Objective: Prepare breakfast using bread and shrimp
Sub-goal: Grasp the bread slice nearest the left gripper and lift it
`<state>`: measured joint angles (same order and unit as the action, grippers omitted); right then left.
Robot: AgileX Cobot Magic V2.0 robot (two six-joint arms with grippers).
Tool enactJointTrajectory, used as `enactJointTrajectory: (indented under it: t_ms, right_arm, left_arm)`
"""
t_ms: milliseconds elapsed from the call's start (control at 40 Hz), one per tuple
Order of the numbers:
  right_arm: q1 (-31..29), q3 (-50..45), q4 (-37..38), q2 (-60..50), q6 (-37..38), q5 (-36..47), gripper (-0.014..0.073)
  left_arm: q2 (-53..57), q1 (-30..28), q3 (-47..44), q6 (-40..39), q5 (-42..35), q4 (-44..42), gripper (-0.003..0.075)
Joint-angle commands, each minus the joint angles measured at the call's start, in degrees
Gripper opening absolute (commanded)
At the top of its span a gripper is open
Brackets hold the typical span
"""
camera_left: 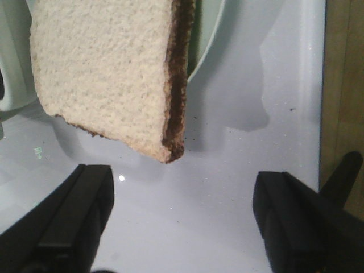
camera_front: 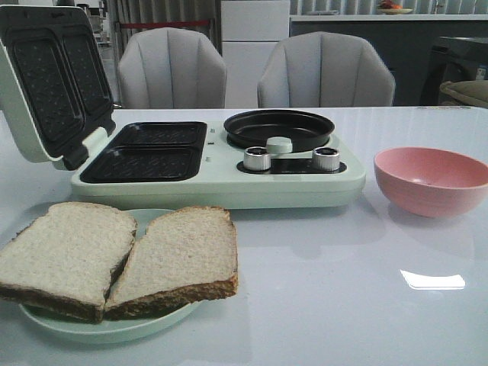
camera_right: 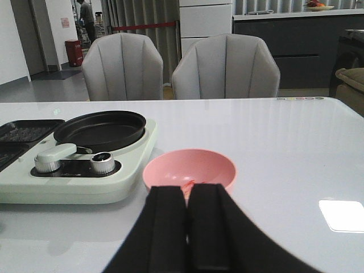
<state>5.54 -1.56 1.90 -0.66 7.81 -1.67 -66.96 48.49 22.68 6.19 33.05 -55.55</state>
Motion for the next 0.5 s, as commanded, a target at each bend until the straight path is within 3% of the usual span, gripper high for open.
enactJointTrajectory:
  t_ms: [0,250,474]
  right_arm:
    - [-0.20,0.25,-0.10,-1.01,-0.36,5.26,0.0138]
    - [-0.20,0.25,-0.10,-1.01,-0.36,5.26,0.0138]
    - [-0.20,0.25,-0.10,-1.01,-0.36,5.26,0.0138]
  left_arm:
    - [-3.01,0.33,3.13,-0.78,-1.05,-5.19,0.0554]
    - [-11.67,0.33,7.64,-5.31,-1.20,-12.02,0.0554]
    - [-17.16,-1.38,9.92,-5.31,-1.54,-12.13,0.0552]
